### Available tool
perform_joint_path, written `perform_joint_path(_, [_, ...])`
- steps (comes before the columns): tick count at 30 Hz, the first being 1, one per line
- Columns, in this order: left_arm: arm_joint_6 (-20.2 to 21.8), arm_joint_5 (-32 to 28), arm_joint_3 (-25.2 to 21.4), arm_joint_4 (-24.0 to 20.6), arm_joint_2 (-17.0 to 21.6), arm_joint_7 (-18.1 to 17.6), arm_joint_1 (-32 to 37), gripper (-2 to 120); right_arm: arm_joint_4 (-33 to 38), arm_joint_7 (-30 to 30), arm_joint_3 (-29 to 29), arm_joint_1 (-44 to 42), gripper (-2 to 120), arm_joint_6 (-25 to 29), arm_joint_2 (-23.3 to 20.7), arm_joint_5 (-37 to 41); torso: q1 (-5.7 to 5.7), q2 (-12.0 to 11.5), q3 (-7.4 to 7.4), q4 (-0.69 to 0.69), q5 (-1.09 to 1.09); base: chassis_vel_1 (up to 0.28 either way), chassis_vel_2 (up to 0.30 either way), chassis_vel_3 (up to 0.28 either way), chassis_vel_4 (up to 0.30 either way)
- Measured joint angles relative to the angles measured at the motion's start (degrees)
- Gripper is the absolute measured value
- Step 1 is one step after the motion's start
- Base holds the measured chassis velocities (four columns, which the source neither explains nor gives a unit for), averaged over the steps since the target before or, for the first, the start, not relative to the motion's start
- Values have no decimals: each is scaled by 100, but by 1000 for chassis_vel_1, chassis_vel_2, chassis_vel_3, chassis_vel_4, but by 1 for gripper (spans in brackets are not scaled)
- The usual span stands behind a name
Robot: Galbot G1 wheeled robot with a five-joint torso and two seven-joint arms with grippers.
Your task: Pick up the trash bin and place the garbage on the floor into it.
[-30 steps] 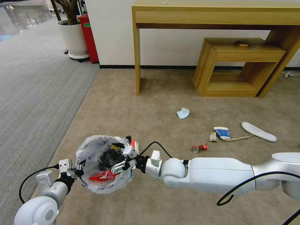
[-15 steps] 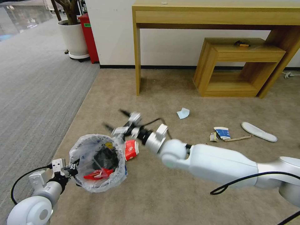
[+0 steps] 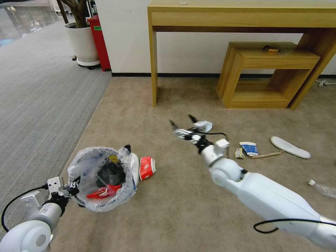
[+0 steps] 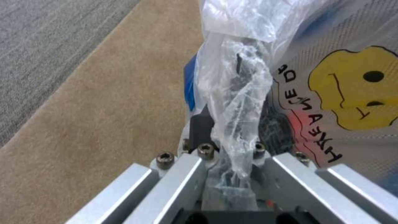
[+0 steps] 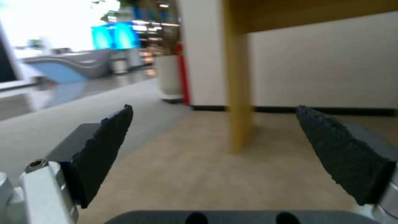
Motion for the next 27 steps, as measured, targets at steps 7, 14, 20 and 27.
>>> perform_joint_path(7, [-5,-2,-211,158,-123,-31,51,0,-216,4,922,-817,100,142,-65,-186,0,0,-1,0,-2,0,0,0,0])
perform_joint_path(14, [-58,106,-486,207,-406,-18,244,0,-497,8,1240,-1042,100,197,83,-263,0,1,0,2,-3,0,0,0,0])
perform_joint_path(20, [-58,229,-752,205,-779,-94,301,0,-774,-30,1454,-1253,100,309,227,-413,0,1,0,1,-3,0,0,0,0])
perform_joint_path(27, [-81,328,-1023,238,-1125,-106,277,0,-1076,-151,1605,-1399,100,504,320,-495,0,1,0,2,-3,0,0,0,0])
